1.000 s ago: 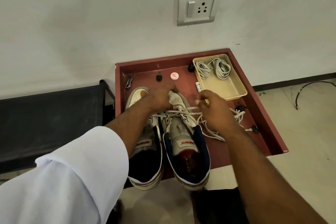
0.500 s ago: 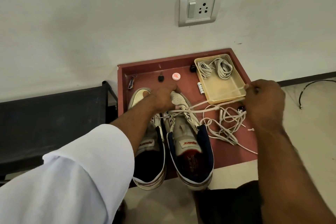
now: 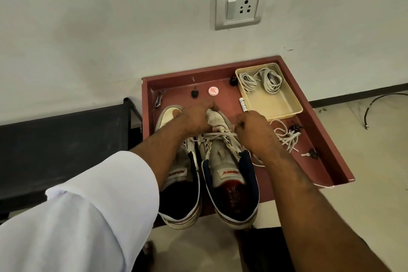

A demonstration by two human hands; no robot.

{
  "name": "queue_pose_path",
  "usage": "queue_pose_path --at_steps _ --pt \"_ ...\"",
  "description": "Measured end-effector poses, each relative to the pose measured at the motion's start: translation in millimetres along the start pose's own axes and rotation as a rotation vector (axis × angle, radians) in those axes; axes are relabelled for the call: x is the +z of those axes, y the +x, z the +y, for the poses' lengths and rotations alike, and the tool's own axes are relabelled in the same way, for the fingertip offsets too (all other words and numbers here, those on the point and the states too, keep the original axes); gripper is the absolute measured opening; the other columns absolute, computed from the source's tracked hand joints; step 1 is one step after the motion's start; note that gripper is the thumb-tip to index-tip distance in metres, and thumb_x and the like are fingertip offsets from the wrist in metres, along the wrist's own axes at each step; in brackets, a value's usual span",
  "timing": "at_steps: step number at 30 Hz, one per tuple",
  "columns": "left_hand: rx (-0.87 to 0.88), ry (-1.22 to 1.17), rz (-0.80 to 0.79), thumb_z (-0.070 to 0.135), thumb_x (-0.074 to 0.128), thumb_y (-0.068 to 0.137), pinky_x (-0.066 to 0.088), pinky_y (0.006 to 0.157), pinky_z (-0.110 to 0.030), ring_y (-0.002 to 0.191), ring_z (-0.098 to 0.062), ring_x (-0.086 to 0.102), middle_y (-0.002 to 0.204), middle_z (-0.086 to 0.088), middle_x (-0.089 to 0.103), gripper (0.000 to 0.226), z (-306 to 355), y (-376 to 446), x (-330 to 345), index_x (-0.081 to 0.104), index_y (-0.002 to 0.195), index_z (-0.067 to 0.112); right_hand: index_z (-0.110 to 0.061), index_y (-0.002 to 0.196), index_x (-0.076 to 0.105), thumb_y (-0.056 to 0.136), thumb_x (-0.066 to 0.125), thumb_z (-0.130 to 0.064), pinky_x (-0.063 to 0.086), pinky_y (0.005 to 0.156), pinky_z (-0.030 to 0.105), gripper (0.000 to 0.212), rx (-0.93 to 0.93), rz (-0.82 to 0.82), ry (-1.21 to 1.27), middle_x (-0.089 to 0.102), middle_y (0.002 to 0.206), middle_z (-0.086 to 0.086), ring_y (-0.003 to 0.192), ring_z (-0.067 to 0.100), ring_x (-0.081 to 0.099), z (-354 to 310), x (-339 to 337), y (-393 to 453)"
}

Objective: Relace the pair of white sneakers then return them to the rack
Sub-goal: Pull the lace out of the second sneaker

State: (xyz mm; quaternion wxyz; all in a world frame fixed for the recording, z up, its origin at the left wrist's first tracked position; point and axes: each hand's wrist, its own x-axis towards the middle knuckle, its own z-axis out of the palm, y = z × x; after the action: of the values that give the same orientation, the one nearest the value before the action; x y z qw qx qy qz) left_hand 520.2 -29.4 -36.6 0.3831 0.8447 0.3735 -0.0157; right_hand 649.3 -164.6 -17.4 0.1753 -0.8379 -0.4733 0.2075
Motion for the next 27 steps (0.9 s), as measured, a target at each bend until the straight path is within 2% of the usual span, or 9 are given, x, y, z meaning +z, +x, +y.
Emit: queue_pose_path --at_steps 5,8,11,13,16,19,22,25,27 --pt "-0.001 0.038 0.004 0.022 0.084 0.075 0.052 0.075 -0.030 0.087 -0.017 0.061 0.084 0.011 0.055 0.057 1 0 -3 0.055 0.124 0.030 -0.013 0.110 0.057 0.101 0.044 -0.024 0.050 0.084 0.046 0.019 -0.019 -0.058 -0.048 0.045 0.115 0.007 0.087 0.028 0.057 6 -9 -12" --pt "-0.010 0.081 -0.001 0.025 0.085 0.074 0.052 0.087 -0.037 0.094 -0.020 0.061 0.093 0.006 0.060 0.059 2 -1 -2 0.054 0.124 0.032 -0.007 0.114 0.054 0.102 0.043 -0.022 0.047 0.075 0.040 0.022 0.152 0.206 -0.081 0.053 0.115 0.013 0.092 0.036 0.059 28 -34 -19" --pt "-0.039 0.121 -0.034 0.028 0.085 0.073 0.050 0.093 -0.041 0.098 -0.020 0.062 0.098 0.008 0.061 0.060 6 -2 -4 0.052 0.123 0.037 -0.005 0.109 0.061 0.100 0.047 -0.022 0.033 0.068 0.029 0.023 0.259 0.386 -0.009 0.057 0.107 0.015 0.080 0.026 0.053 53 -60 -31" --pt "-0.038 0.086 -0.035 0.026 0.083 0.076 0.049 0.088 -0.034 0.095 -0.018 0.061 0.092 0.009 0.059 0.060 9 -5 -7 0.051 0.127 0.034 -0.009 0.106 0.063 0.097 0.055 -0.024 0.034 0.062 0.026 0.019 0.271 0.326 0.007 0.058 0.101 0.011 0.073 0.019 0.050 56 -60 -36" --pt "-0.023 0.006 0.064 0.018 0.071 0.088 0.042 0.076 -0.026 0.087 -0.012 0.058 0.086 0.008 0.058 0.047 10 -19 -8 0.051 0.129 0.029 -0.019 0.104 0.060 0.089 0.067 -0.028 0.050 0.066 0.033 0.019 0.205 0.268 0.143 0.062 0.101 0.006 0.078 0.022 0.061 40 -51 -35" --pt "-0.028 0.058 0.142 0.014 0.066 0.091 0.044 0.074 -0.026 0.081 -0.006 0.058 0.091 0.004 0.062 0.023 6 -40 -7 0.058 0.107 0.028 -0.025 0.079 0.063 0.087 0.071 -0.032 0.046 0.058 0.024 0.013 0.046 0.043 0.356 0.063 0.077 -0.008 0.065 0.008 0.059 11 -41 -29" --pt "-0.016 0.296 0.104 0.026 0.071 0.087 0.049 0.092 -0.038 0.101 -0.018 0.059 0.106 0.003 0.062 0.016 7 -50 -8 0.066 0.101 0.026 -0.019 0.072 0.065 0.080 0.074 -0.046 0.043 0.061 0.028 0.030 0.021 -0.260 0.222 0.064 0.074 -0.003 0.071 0.014 0.060 -9 -23 -26" --pt "-0.060 0.433 0.166 0.038 0.070 0.087 0.038 0.097 -0.039 0.113 -0.023 0.052 0.112 0.002 0.061 0.023 17 -50 -3 0.067 0.105 0.024 -0.016 0.059 0.055 0.069 0.077 -0.055 0.038 0.058 0.030 0.045 0.116 -0.360 0.124 0.054 0.060 -0.001 0.059 0.018 0.051 -14 -12 -20" --pt "-0.046 0.486 0.216 0.036 0.069 0.088 0.032 0.097 -0.041 0.113 -0.021 0.053 0.110 0.004 0.063 0.019 21 -47 0 0.068 0.103 0.025 -0.017 0.057 0.052 0.067 0.076 -0.053 0.037 0.058 0.031 0.045 0.133 -0.390 0.118 0.051 0.058 -0.001 0.060 0.019 0.049 -16 -9 -17"
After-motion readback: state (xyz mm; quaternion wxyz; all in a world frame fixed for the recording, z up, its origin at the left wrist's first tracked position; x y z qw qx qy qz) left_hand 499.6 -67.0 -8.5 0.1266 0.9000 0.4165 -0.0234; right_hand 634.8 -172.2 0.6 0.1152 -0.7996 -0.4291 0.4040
